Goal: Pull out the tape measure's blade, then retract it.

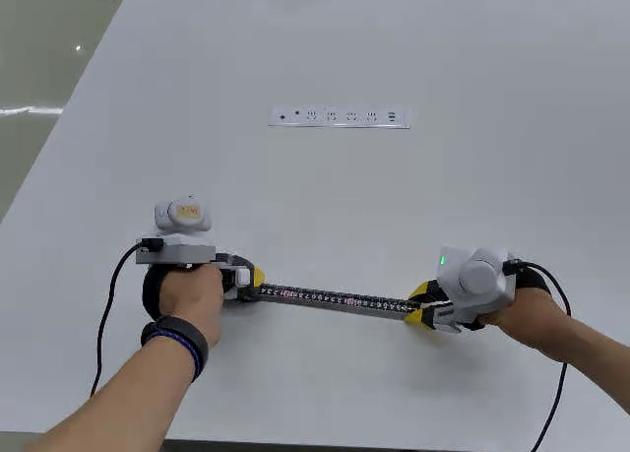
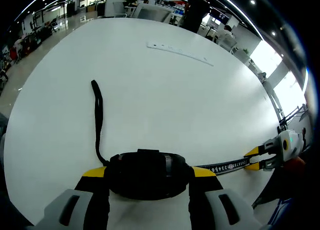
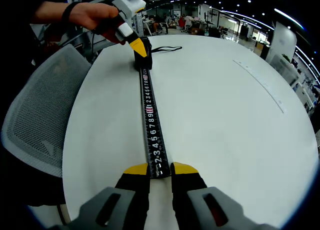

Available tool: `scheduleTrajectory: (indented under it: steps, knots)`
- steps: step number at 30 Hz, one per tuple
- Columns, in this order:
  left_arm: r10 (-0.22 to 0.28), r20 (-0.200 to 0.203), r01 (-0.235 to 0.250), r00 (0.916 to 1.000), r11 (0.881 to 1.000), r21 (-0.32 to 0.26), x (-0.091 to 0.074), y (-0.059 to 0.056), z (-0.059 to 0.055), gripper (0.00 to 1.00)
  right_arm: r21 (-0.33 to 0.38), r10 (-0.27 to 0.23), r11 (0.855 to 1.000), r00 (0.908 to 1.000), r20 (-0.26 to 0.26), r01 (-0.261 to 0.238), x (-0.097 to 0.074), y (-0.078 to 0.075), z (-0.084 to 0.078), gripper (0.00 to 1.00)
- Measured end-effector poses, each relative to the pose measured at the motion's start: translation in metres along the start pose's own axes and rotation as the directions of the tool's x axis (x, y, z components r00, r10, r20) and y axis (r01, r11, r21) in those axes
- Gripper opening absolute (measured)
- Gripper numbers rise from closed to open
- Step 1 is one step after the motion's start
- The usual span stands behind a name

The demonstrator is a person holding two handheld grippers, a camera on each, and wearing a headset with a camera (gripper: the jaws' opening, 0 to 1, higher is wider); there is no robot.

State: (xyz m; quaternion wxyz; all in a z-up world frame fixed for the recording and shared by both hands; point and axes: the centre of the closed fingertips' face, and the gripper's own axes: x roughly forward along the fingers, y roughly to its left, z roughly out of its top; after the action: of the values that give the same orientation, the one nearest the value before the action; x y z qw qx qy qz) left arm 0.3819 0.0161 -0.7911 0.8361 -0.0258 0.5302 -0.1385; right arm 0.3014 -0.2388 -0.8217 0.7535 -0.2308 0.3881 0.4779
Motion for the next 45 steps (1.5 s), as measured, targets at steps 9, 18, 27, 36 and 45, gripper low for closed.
scheduleTrajectory:
  steps: [9, 18, 27, 36, 45]
  knots:
    - [0.012, 0.024, -0.012, 0.9996, 1.0, 0.008, -0.001, 0.002, 0.0, 0.6, 0.0, -0.003, 1.0, 1.0, 0.007, 0.003, 0.0, 0.0, 0.0, 0.15]
    - [0.013, 0.051, -0.015, 0.9986, 0.999, 0.031, -0.002, 0.001, 0.001, 0.58, -0.004, 0.001, 1.0, 1.0, 0.004, -0.001, 0.0, 0.001, 0.001, 0.15]
    - [0.018, 0.063, -0.02, 0.9979, 0.999, 0.03, -0.002, 0.002, 0.001, 0.58, -0.024, -0.002, 1.0, 1.0, -0.004, 0.002, 0.003, 0.002, 0.003, 0.15]
    - [0.011, 0.067, -0.013, 0.9977, 1.0, 0.028, -0.002, 0.002, 0.001, 0.58, -0.044, 0.009, 0.999, 0.9999, 0.01, -0.009, 0.012, 0.007, 0.016, 0.15]
    - [0.006, 0.069, -0.008, 0.9976, 0.999, 0.032, -0.002, 0.002, 0.0, 0.58, -0.065, 0.019, 0.998, 0.9997, 0.015, -0.018, 0.019, 0.01, 0.025, 0.15]
